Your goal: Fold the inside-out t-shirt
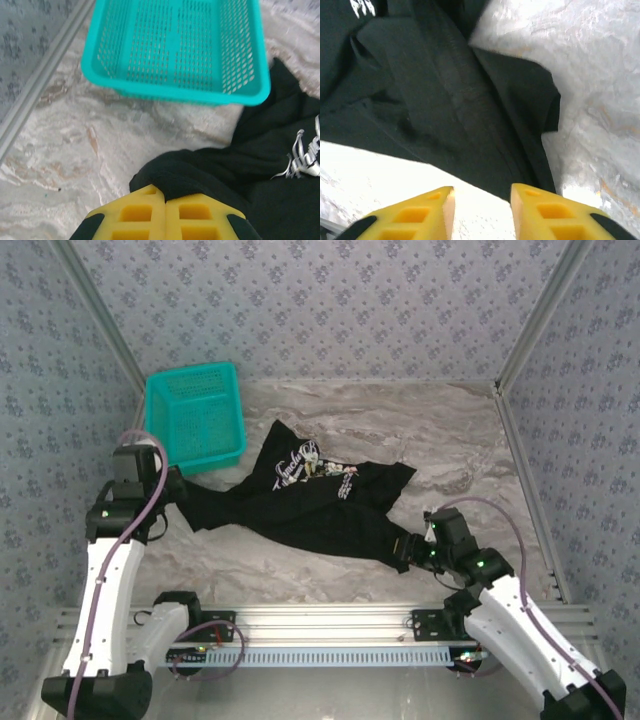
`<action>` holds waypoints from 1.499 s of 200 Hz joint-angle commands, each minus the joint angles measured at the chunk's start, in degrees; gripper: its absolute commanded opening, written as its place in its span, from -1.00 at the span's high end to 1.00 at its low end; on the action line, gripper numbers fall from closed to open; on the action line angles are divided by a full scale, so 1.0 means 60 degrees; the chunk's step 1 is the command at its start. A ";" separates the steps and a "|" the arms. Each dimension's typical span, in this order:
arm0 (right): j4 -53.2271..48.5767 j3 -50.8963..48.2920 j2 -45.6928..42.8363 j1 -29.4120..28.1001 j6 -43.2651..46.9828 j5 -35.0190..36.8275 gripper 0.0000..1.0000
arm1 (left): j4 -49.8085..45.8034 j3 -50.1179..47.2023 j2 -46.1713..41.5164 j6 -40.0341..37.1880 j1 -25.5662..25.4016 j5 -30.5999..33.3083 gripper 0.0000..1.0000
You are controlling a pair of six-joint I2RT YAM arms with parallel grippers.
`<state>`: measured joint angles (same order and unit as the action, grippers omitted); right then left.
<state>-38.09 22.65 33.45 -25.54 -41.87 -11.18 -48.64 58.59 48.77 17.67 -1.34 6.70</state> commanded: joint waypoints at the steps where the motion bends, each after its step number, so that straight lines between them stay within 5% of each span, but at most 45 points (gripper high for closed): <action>1: -0.0467 0.0674 0.0493 -0.0160 -0.0778 0.1229 0.07 | 0.0015 -0.0086 -0.0022 0.0198 0.0078 -0.0285 1.00; 29: 0.0062 0.1242 0.2005 0.0273 0.0211 0.1582 -0.06 | 0.0236 -0.0082 0.0032 0.0208 0.0067 -0.0534 1.00; 59: 0.0956 0.1897 0.3652 0.0996 0.1777 0.0946 0.04 | 0.0281 0.0041 0.0163 0.0190 0.0076 -0.0686 1.00; 112: 0.0068 0.3287 0.5178 -0.1121 0.2621 0.2659 0.33 | 0.0454 -0.0049 0.0191 0.0292 0.0077 -0.0890 1.00; 165: -0.0396 0.4190 0.7347 -0.2174 0.2803 0.3711 0.22 | 0.0373 0.0092 0.0213 0.0175 0.0076 -0.0955 1.00; 233: -0.0544 0.4237 0.8194 -0.2293 0.2788 0.3841 0.16 | 0.0325 0.0108 0.0103 0.0121 0.0075 -0.0941 1.00; 300: -0.0771 0.4223 0.8013 -0.1946 0.2964 0.3728 0.63 | 0.0262 0.0123 0.0047 0.0105 0.0072 -0.0941 1.00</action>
<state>-40.14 47.09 82.17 -38.28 -24.45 10.35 -46.89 57.87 49.95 18.72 -1.21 1.89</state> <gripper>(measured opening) 0.220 0.041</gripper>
